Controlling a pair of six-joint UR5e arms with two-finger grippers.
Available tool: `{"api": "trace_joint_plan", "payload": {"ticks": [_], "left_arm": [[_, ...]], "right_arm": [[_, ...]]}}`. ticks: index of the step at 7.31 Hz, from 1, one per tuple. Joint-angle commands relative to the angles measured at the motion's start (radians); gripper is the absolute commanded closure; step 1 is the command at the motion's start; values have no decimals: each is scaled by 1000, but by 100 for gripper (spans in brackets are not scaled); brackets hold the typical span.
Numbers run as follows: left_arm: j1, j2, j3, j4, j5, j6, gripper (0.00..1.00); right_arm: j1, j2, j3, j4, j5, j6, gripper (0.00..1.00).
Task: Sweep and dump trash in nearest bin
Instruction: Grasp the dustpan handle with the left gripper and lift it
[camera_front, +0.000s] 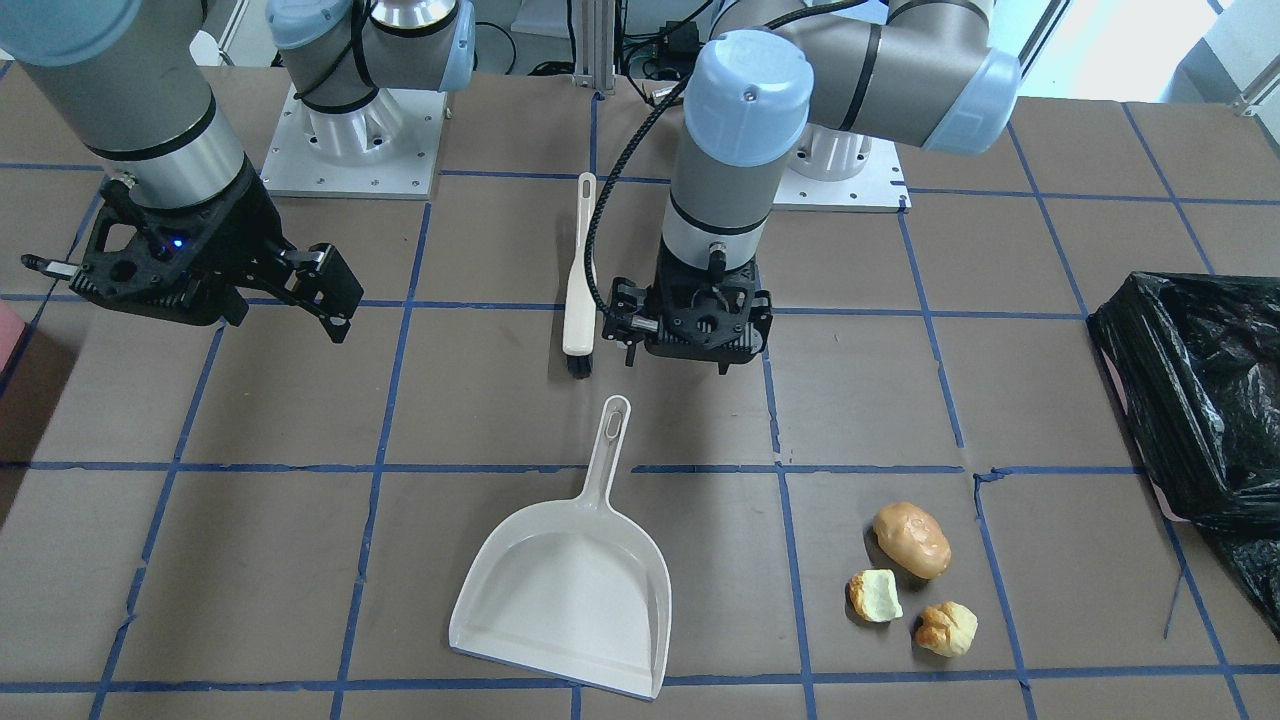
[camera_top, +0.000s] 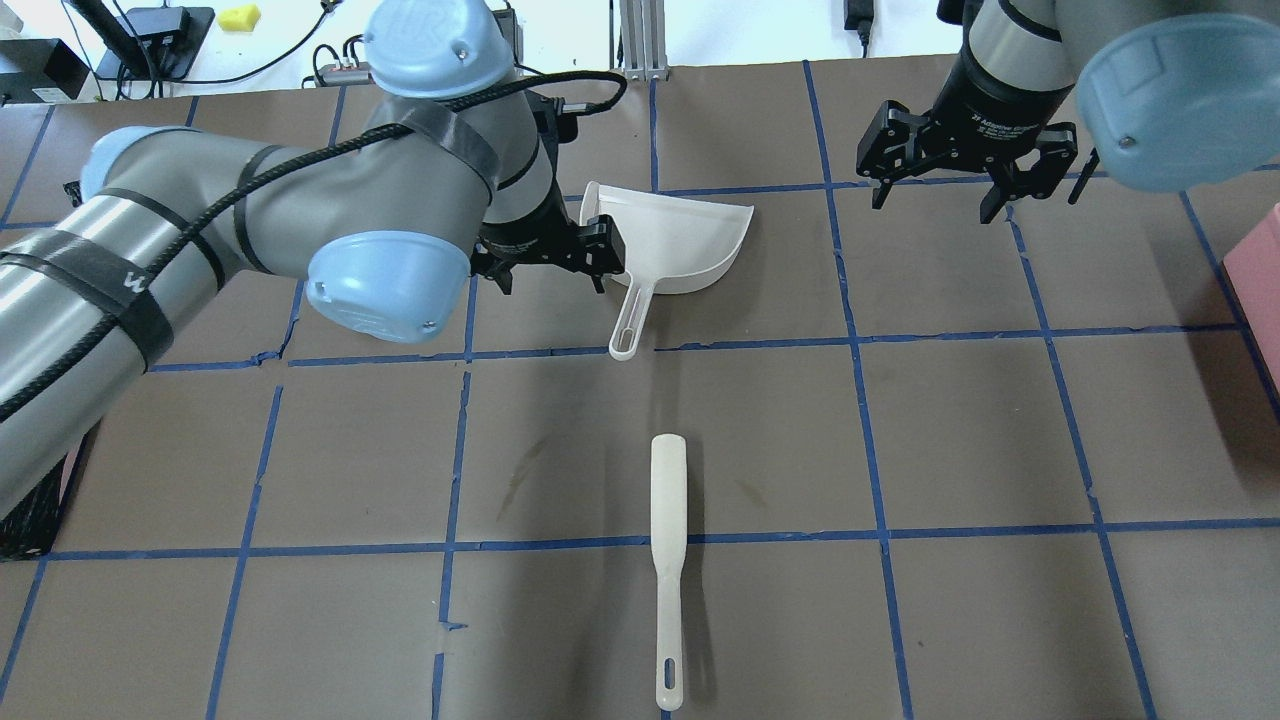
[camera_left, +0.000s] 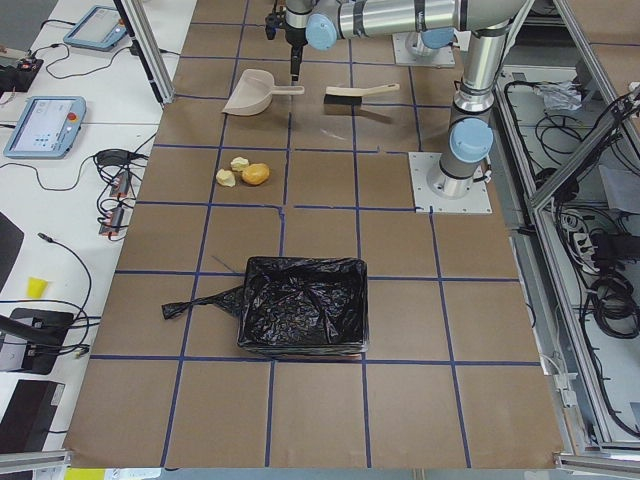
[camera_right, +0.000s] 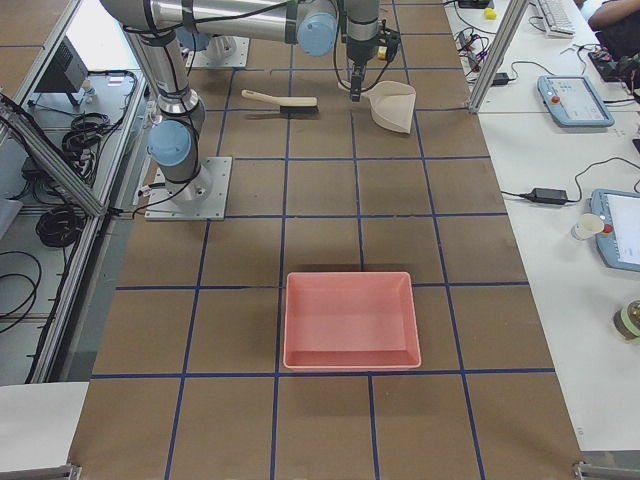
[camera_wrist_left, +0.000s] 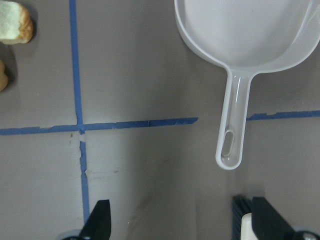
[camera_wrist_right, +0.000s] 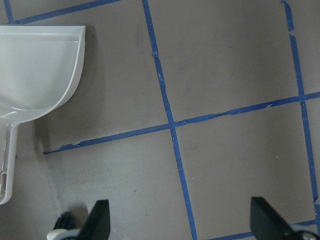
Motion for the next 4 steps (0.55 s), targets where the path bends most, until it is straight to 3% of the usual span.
{"api": "trace_joint_plan", "payload": {"ticks": [1,3,4], "left_arm": [[-35,-71,-22,63,-2,5,0],[-61,-136,-58,248,-4,5,0],[-68,-153,-59,269,-4,3,0]], "right_arm": [[0,1,0,1,-1,0,0],[-2,1,0,1,-1,-2,0],[-3,1,1,1,-1,-2,0]]}}
